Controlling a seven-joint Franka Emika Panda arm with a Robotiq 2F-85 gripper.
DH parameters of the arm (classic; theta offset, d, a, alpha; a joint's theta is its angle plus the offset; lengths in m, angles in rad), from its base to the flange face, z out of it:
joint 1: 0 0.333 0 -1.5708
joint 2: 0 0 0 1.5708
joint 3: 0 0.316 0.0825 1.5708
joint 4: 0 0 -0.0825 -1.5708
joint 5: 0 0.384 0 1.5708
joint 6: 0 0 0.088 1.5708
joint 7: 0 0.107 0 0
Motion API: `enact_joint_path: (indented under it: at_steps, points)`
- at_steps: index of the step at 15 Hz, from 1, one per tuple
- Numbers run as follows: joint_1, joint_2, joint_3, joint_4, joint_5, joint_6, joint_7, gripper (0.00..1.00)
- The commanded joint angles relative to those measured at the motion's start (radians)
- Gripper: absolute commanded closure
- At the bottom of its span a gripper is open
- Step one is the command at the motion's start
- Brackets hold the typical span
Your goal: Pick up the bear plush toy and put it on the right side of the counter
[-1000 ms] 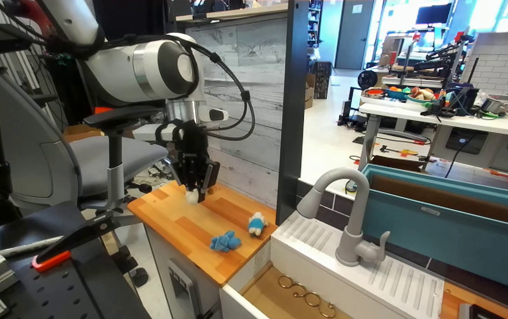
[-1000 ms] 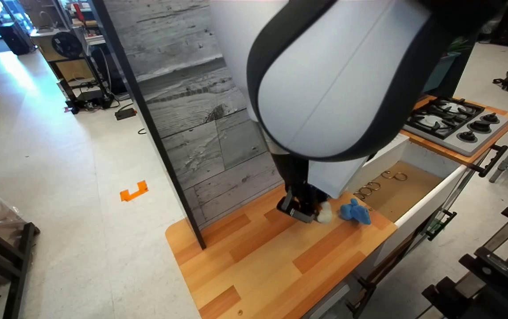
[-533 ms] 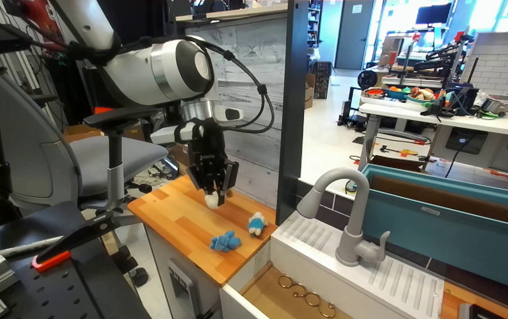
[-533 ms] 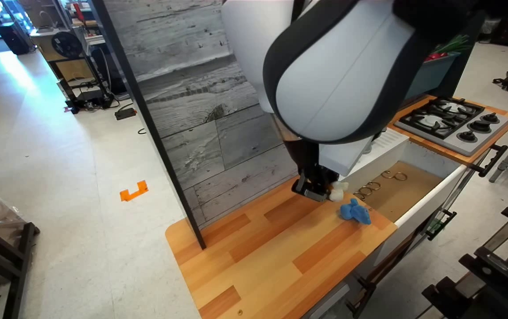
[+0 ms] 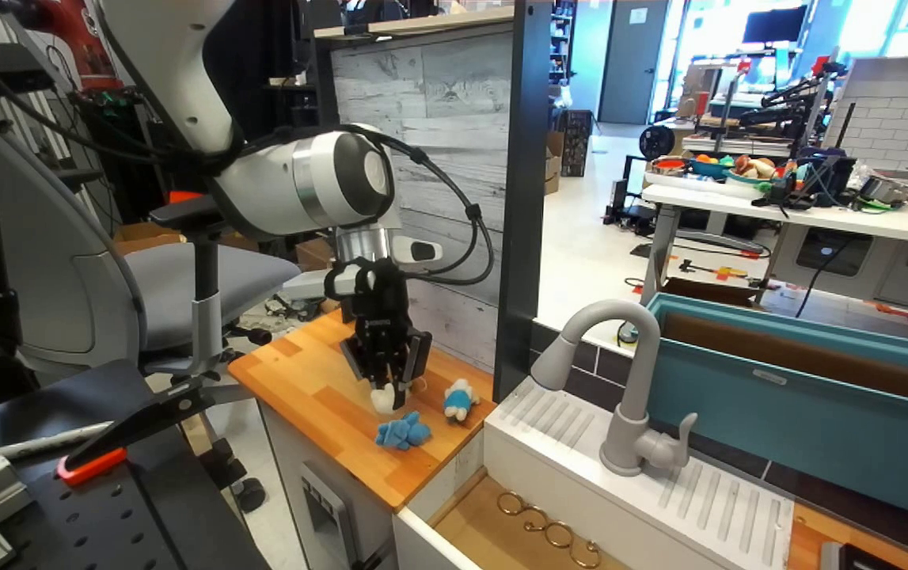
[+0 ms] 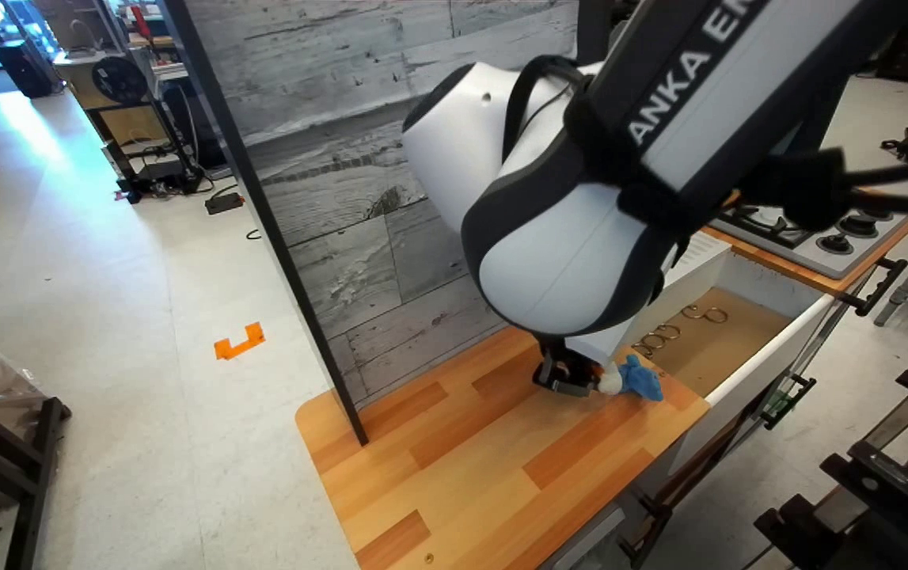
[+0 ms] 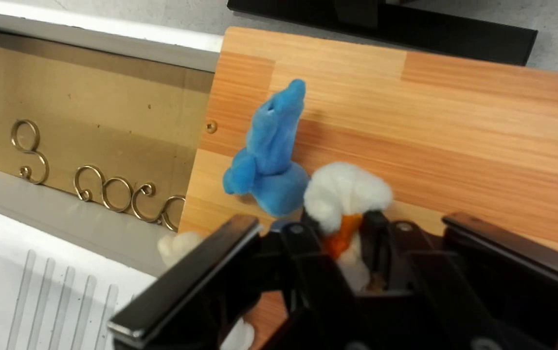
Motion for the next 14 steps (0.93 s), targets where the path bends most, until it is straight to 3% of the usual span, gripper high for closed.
enact_joint_path:
  at_steps: [1, 3, 4, 5, 6, 14]
  points:
    - [-0.012, 0.073, 0.009, 0.113, -0.008, -0.066, -0.015, 0.95]
    - [-0.006, 0.087, 0.010, 0.139, -0.012, -0.065, -0.014, 0.95]
    - [-0.002, 0.090, 0.011, 0.147, -0.013, -0.061, -0.014, 0.91]
    - [0.003, 0.087, 0.010, 0.149, -0.015, -0.053, -0.011, 0.56]
    - [0.007, 0.080, 0.011, 0.145, -0.018, -0.052, -0.012, 0.56]
    - [0.052, -0.027, 0.020, 0.041, -0.034, -0.020, 0.000, 0.01]
